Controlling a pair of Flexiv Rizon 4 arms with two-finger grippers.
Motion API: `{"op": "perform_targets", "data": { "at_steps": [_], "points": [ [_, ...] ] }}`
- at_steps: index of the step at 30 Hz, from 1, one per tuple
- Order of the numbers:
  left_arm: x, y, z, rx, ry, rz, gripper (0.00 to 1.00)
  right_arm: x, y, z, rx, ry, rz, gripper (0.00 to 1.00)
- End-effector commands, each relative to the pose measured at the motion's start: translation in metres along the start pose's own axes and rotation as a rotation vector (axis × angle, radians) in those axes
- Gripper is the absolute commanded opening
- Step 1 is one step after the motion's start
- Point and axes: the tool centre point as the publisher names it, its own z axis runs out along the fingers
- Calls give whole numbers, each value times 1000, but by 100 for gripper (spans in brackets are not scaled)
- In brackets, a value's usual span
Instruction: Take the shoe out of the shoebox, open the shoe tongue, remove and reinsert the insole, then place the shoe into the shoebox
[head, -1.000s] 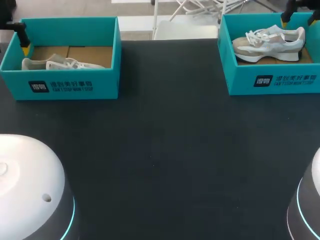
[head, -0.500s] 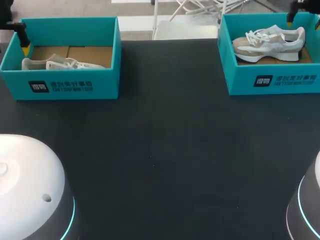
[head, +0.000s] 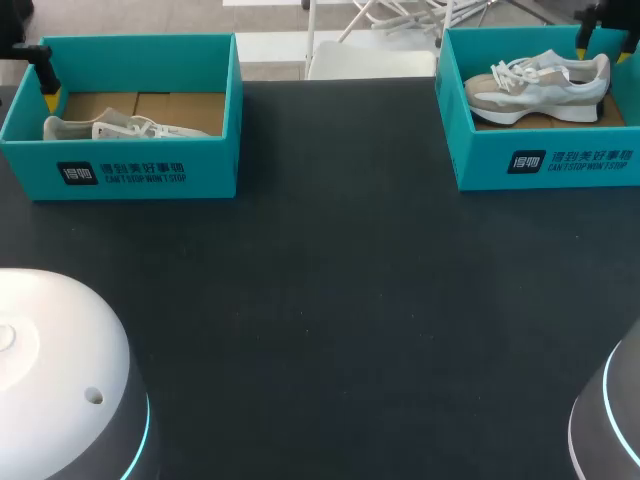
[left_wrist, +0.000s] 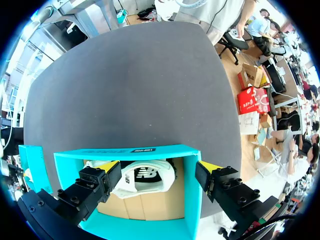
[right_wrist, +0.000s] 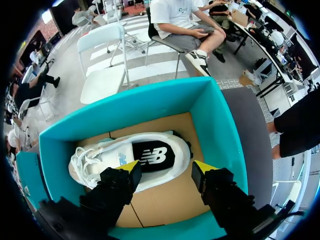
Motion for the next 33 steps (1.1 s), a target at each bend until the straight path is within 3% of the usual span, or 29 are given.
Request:
{"op": "perform_targets", "data": {
  "at_steps": [1, 5, 17, 20, 23, 25, 28, 33],
  "points": [
    [0, -1, 0, -3, 1, 0, 100, -3, 16, 21, 65, -9, 28, 57],
    [0, -1, 0, -3, 1, 0, 100, -8, 15, 29, 91, -25, -1, 64],
    [0, -1, 0, -3, 1, 0, 100, -20, 9, 55, 153, -75, -82, 60],
    [0, -1, 0, -3, 1, 0, 100, -23, 7, 64, 162, -81, -75, 50],
    [0, -1, 0, -3, 1, 0, 100, -25, 9, 71, 166, -98, -100, 46],
    [0, -1, 0, -3, 1, 0, 100, -25, 9, 75, 176, -101, -98, 31],
    [0, -1, 0, -3, 1, 0, 100, -26, 8, 77, 181, -126, -113, 0],
    [0, -1, 0, -3, 1, 0, 100, -29, 2, 67, 170, -141, -125, 0]
  ]
}}
